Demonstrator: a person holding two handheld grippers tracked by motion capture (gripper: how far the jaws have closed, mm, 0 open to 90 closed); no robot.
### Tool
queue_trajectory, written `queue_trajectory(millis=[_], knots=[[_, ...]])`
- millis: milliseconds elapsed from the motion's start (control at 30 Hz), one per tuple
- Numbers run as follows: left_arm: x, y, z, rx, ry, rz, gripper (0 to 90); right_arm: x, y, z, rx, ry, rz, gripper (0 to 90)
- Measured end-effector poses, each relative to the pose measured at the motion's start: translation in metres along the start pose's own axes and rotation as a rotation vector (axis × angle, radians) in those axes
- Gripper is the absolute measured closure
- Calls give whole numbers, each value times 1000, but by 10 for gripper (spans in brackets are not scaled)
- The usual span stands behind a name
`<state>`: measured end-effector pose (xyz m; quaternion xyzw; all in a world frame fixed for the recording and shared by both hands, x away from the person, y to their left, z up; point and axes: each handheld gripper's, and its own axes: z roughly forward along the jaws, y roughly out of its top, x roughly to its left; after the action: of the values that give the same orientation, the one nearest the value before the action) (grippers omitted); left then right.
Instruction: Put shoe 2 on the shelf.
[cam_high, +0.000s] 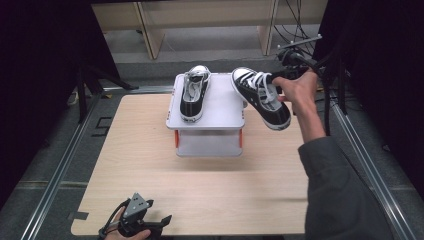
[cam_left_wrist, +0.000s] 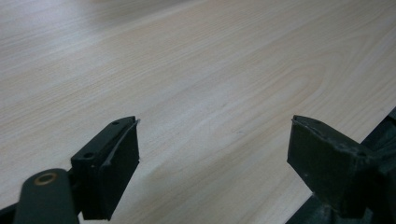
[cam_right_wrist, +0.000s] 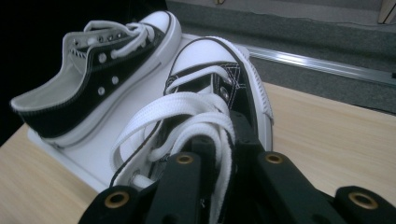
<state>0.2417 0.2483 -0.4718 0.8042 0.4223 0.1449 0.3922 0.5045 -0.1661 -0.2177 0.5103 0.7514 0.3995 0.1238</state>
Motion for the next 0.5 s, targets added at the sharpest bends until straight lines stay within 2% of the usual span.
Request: queue_trajectory(millis=[133,167,200,233,267,333,367,400,433,467,500], knots=[[-4,1,-2,-9,-14,-3,159,12,11,24,-14,-1,31,840],[-3,0,-2,-5,-12,15,159,14,13,31,-24,-9,36,840],[-4,0,-1,-9,-16,5,159,17,17,38,-20,-15,47,840],[-5,0,-2,8,-13,36,159,23,22,48,-15,-29,55,840],[-5,1,-2,5,-18,67,159,27,25,53,-10,-35,62,840],[-7,0,-2,7,-19,59,159,29,27,58,-12,-40,67,840],[-8,0,-3,4,-25,72,159,32,32,67,-11,-51,79,840],[-8,0,-3,4,-25,72,159,32,32,67,-11,-51,79,840],[-12,0,-3,-4,-39,35,159,35,35,76,-15,-71,80,840],[-10,0,-3,3,-36,72,159,36,36,79,-16,-74,88,840],[-12,0,-3,5,-36,41,159,37,37,83,-21,-76,93,840]])
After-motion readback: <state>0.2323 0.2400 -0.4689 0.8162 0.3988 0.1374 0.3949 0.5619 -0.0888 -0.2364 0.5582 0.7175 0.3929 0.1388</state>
